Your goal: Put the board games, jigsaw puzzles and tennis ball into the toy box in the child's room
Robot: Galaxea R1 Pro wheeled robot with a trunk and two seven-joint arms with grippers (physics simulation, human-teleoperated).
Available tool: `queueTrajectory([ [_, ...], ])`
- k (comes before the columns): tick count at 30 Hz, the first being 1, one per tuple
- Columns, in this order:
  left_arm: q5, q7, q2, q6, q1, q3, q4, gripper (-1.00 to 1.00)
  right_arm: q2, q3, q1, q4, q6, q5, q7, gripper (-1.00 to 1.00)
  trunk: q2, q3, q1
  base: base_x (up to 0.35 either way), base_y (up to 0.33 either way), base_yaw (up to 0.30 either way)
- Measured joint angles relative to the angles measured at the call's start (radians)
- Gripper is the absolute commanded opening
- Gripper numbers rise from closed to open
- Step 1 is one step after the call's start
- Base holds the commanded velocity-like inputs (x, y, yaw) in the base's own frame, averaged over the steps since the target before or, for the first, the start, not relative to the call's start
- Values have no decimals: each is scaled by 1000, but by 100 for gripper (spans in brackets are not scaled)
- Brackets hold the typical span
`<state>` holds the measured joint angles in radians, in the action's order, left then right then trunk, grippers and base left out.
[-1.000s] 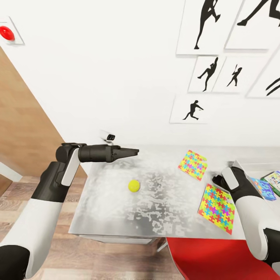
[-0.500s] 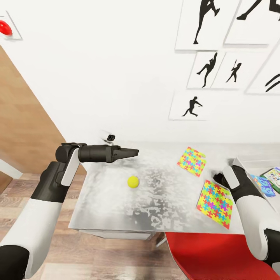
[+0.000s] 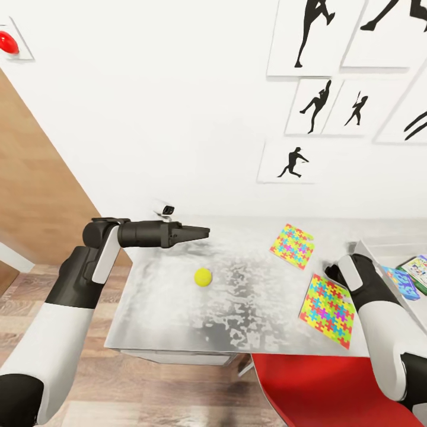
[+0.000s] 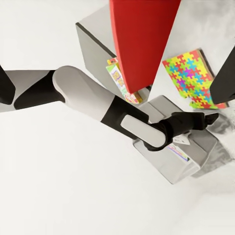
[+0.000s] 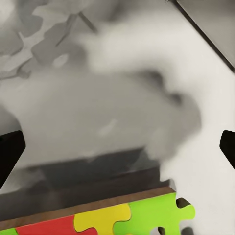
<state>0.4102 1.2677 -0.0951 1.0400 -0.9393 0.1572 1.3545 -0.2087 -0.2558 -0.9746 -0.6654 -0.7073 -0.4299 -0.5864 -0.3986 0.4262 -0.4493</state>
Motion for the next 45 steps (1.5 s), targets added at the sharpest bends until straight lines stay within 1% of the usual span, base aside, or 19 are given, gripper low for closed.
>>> queueTrajectory([
  [6,-2,0,-7,0,0,1,0,100,-1,1,2,-3,-1,3,6,100,0,0,0,0,0,0],
  [15,-2,0,-9,0,0,1,0,100,-1,0,3,-3,-1,2,7,100,0,0,0,0,0,0],
  [23,-2,0,-9,0,0,1,0,100,0,-1,4,13,-4,11,6,100,0,-10,0,0,0,0],
  [28,-2,0,-10,0,0,2,0,100,0,-2,4,13,-4,-17,6,100,0,-18,0,0,0,0],
  [29,-2,0,-10,0,0,2,0,100,0,-2,4,13,-4,-93,6,100,0,-19,0,0,0,0],
  [37,-2,0,-10,0,0,2,0,100,0,-2,4,13,-4,-97,8,100,0,-29,0,0,0,0],
  [39,-2,0,-10,0,0,2,0,100,-1,-2,4,14,-4,-104,10,100,0,-29,0,0,0,0],
  [43,-2,0,-10,0,1,2,0,100,-7,1,4,15,-5,-147,39,100,0,-30,0,0,0,0],
  [45,-2,0,-10,0,1,3,0,100,-18,2,5,15,-5,-178,60,100,0,-30,0,0,0,0],
])
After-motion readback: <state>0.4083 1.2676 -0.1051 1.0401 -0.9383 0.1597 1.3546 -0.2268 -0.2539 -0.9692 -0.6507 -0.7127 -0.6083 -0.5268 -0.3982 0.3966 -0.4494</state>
